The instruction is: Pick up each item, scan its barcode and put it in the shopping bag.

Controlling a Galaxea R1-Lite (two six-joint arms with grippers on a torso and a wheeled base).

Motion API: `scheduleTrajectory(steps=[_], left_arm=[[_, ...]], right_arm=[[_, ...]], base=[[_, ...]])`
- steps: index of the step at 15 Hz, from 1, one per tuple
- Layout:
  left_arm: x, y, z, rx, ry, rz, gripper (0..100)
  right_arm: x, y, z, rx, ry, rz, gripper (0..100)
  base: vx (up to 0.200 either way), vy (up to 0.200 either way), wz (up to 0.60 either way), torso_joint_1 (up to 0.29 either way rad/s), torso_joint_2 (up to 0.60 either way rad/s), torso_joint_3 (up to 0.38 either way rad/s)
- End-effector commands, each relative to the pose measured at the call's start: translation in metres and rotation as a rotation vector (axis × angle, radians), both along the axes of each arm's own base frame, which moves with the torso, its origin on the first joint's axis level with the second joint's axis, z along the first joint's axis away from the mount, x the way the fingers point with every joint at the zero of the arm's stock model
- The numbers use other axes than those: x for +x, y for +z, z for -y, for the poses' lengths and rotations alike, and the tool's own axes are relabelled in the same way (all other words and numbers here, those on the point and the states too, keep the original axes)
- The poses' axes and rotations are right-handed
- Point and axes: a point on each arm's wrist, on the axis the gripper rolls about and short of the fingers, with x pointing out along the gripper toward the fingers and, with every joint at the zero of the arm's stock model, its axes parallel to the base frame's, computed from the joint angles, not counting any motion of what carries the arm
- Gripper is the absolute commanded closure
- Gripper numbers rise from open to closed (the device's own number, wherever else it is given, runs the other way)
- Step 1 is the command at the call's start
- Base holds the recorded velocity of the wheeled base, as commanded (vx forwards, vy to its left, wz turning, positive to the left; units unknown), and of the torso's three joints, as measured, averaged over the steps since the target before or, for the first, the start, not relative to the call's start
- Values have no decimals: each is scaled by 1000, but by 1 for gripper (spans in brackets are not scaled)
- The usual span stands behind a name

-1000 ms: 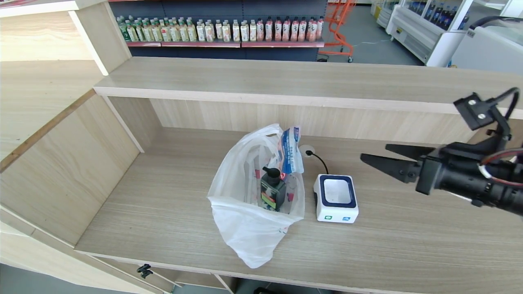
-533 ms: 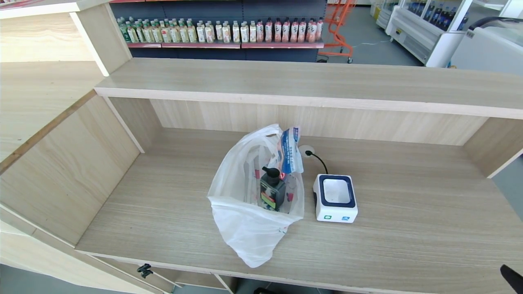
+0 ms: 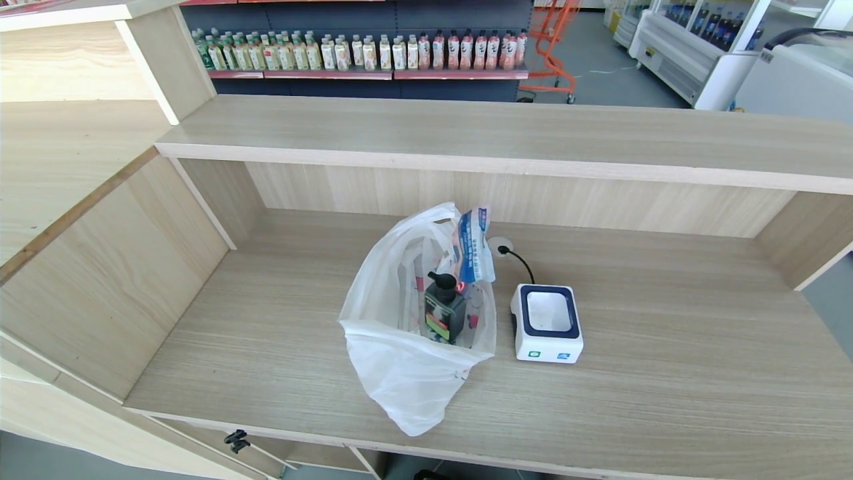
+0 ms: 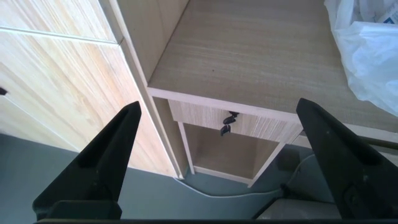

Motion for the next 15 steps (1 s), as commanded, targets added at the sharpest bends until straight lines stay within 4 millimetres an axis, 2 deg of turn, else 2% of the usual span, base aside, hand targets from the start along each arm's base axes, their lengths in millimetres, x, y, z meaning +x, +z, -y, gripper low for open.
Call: scheduleTrajectory(steps=[1, 3, 5, 10, 13, 15], left_arm=[[0, 0, 0, 0, 0, 0, 0], [0, 0, 0, 0, 0, 0, 0], [0, 0, 0, 0, 0, 0, 0], [0, 0, 0, 1, -1, -1, 0], [0, 0, 0, 6, -2, -6, 0], [0, 0, 0, 3, -1, 0, 0]], right_arm=[[-1, 0, 0, -2, 0, 15, 100], [-1, -1, 0, 15, -1, 14, 100], [-1, -5, 0, 107, 4, -23, 100], [-1, -5, 0, 110, 4, -26, 100], [-1, -5, 0, 110, 4, -26, 100], [-1, -5, 0, 110, 4, -26, 100]], base=[[0, 0, 0, 0, 0, 0], [0, 0, 0, 0, 0, 0], [0, 0, 0, 0, 0, 0], [0, 0, 0, 0, 0, 0], [200, 0, 0, -2, -2, 4], [0, 0, 0, 0, 0, 0]])
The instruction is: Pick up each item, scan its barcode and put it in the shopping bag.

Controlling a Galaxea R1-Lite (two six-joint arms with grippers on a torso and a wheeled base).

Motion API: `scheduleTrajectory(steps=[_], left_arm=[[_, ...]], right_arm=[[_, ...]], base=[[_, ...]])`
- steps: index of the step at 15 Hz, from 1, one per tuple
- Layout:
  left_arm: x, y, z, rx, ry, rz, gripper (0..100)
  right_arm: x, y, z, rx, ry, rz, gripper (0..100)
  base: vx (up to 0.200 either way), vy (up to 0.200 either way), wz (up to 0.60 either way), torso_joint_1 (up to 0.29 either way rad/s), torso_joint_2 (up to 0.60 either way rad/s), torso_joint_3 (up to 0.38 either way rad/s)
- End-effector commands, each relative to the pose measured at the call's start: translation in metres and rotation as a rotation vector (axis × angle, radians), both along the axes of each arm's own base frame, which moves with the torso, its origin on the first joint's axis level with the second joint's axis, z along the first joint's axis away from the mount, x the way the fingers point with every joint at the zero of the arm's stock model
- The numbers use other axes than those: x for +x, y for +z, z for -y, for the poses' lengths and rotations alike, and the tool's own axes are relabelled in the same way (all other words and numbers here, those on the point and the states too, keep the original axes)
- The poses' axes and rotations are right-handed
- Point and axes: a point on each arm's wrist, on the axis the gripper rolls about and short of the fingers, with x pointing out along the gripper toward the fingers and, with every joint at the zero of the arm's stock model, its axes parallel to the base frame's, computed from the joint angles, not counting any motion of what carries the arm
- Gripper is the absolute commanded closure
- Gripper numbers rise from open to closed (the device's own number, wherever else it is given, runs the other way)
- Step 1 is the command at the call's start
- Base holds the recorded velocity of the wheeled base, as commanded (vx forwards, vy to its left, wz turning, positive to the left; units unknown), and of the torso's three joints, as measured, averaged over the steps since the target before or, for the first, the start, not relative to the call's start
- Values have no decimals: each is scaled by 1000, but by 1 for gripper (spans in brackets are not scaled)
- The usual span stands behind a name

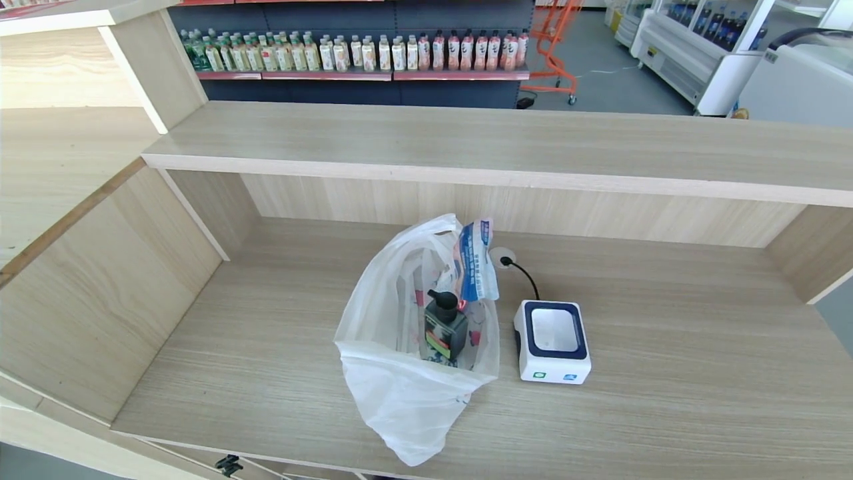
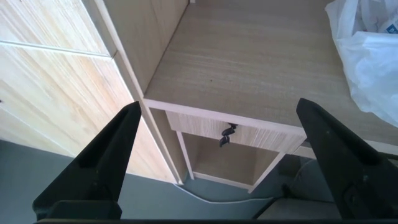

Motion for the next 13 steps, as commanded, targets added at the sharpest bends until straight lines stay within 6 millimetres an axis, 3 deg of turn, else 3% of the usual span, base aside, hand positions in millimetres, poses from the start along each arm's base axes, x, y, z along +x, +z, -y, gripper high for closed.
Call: scheduleTrajectory(steps=[1, 13], left_arm=[[0, 0, 0, -2, 1, 3, 0], [0, 0, 0, -2, 1, 3, 0]], right_arm=[[0, 0, 0, 0, -1, -4, 100], [0, 0, 0, -3, -2, -9, 100]], base=[[0, 0, 0, 0, 0, 0], [0, 0, 0, 0, 0, 0]])
